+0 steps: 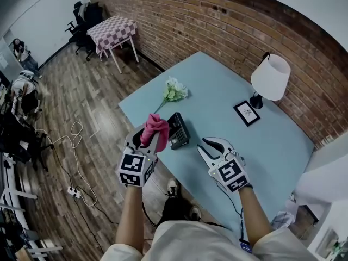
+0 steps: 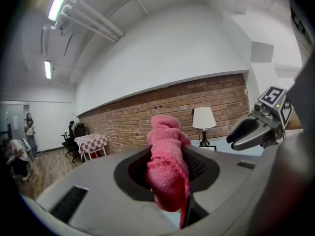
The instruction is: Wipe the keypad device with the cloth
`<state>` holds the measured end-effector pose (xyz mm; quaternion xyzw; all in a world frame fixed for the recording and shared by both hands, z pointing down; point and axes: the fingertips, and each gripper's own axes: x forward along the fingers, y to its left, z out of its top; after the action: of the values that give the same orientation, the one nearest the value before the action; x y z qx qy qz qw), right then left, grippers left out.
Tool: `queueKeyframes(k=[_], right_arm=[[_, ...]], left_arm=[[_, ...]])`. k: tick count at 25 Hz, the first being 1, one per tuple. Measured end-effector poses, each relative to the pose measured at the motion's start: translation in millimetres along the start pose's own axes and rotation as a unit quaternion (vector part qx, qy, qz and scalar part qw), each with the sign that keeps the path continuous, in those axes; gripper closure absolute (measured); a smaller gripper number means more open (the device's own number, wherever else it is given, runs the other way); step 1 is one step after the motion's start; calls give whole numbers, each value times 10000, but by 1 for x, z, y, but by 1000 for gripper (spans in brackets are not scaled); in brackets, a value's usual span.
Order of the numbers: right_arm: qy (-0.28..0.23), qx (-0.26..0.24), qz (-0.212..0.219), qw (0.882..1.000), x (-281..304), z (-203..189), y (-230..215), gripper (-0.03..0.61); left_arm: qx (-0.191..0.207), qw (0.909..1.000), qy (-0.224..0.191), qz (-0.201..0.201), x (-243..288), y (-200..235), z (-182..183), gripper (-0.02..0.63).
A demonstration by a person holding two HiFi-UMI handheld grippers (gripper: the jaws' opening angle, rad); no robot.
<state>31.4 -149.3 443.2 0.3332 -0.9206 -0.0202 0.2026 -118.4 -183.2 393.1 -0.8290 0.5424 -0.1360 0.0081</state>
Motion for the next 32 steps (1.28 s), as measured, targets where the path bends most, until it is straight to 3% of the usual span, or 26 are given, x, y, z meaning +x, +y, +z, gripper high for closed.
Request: queueKeyframes(k=[8,13,22,32], right_arm=[[623,405,142,9971,61,-55,-2,465],[1006,384,285,9938,99,-83,-7,463],[1677,-337,423,9844,145,-139,-10,463],[1698,-140,608,9835,157,-148,-8,463]], left_arm=[[-253,9991,241,-244,69,25,-56,459],[-547,9972,418,-280,119,45,-83,459],[-486,9951,822,-239,186,73,-134,459],[-516,9878,1189,-868,224,37,-172,459]])
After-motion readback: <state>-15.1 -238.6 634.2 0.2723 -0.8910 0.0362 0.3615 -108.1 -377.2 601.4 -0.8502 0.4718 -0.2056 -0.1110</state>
